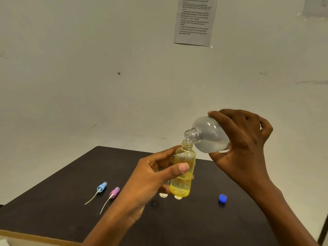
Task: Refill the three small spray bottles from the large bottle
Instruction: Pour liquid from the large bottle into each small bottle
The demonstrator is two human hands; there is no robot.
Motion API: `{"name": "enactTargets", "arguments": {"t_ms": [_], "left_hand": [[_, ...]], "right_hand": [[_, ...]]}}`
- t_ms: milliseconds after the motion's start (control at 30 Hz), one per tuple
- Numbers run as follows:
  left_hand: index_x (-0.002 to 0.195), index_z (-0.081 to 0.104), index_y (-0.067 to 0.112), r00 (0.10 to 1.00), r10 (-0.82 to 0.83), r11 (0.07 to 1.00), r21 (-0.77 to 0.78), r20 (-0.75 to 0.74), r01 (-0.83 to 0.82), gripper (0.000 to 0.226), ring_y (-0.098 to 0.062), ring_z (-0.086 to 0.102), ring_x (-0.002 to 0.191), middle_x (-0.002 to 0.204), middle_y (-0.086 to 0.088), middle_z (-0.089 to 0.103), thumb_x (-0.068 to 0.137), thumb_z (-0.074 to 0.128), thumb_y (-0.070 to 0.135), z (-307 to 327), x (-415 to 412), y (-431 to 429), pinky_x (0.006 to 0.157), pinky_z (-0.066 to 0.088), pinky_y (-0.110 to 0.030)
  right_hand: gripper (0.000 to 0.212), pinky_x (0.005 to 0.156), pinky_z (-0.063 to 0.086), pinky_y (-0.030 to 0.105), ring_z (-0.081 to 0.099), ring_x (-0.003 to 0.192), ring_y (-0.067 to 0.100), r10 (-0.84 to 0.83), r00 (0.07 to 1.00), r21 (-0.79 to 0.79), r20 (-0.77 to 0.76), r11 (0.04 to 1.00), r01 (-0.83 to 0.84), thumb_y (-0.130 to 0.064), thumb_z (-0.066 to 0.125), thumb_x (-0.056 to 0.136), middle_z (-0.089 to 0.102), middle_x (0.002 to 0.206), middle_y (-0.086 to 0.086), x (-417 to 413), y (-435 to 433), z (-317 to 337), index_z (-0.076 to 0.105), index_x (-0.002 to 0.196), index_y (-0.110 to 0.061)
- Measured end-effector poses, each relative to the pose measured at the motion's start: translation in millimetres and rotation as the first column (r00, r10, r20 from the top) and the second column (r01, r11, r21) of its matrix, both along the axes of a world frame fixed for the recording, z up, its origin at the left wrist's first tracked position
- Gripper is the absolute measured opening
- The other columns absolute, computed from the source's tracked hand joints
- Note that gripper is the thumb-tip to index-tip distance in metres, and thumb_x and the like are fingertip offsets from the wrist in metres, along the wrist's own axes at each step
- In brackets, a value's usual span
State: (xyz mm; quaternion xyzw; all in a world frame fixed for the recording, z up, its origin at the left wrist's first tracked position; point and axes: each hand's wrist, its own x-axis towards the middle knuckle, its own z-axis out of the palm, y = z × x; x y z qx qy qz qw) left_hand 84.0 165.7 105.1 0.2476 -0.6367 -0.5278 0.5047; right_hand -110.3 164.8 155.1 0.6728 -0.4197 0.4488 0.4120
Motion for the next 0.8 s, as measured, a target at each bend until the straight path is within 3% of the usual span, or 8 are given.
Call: {"name": "enactTargets", "arguments": {"t_ms": [800], "left_hand": [[0.113, 0.064, 0.029, 1.000, 0.015, 1.000, 0.017, 0.003, -0.015, 0.048, -0.023, 0.071, 0.093, 0.105, -0.001, 0.073, 0.066, 0.075, 0.028, -3.0, -0.3, -2.3, 0.076, 0.057, -0.047]], "right_hand": [[0.070, 0.092, 0.021, 0.038, 0.042, 0.112, 0.022, -0.004, 1.000, 0.003, -0.003, 1.000, 0.004, -0.017, 0.070, 0.053, 0.059, 0.111, 0.003, -1.1, -1.4, -1.1, 0.046, 0.118, -0.028]]}}
